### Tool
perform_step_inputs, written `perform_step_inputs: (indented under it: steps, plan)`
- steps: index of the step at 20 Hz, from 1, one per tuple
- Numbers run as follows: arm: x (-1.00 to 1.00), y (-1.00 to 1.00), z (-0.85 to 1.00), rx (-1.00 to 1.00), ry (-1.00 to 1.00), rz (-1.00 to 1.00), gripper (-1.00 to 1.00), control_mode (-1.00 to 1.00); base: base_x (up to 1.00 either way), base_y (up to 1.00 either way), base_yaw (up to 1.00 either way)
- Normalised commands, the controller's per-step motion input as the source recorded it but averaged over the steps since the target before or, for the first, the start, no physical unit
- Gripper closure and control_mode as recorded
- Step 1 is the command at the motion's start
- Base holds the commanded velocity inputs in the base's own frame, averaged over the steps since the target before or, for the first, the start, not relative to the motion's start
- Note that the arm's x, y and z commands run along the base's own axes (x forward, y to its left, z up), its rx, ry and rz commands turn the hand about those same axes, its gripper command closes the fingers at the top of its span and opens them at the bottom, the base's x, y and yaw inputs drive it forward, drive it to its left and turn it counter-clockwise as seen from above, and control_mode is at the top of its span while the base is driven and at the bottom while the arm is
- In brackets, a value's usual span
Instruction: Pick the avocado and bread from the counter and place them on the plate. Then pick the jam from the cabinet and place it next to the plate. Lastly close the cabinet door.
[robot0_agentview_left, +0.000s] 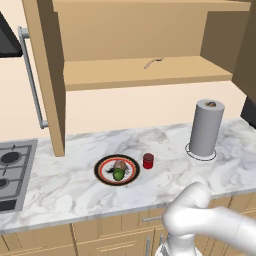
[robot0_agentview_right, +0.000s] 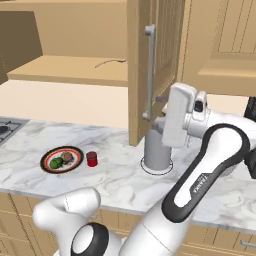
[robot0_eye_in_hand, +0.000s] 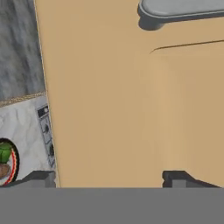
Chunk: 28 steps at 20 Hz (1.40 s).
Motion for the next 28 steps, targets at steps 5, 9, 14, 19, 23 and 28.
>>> perform_step_inputs:
  steps: [5,9,14,19,23,28]
  plan:
    - [0.36,0.65,0.11,-0.12,-0.01,-0.15,-1.0,-1.0,0.0,0.0,0.0]
    - [0.41,0.71,0.13,-0.14,0.0,-0.16,-1.0,-1.0,0.0,0.0,0.0]
    - [0.5,0.74,0.18,-0.14,0.0,-0.19,-1.0,-1.0,0.0,0.0,0.0]
    - [0.5,0.66,0.14,-0.14,-0.02,-0.22,-1.0,-1.0,0.0,0.0,0.0]
    - [0.59,0.62,0.05,-0.14,-0.04,-0.27,-1.0,-1.0,0.0,0.0,0.0]
    - [0.46,0.41,0.0,-0.08,-0.09,-0.3,-1.0,-1.0,0.0,0.0,0.0]
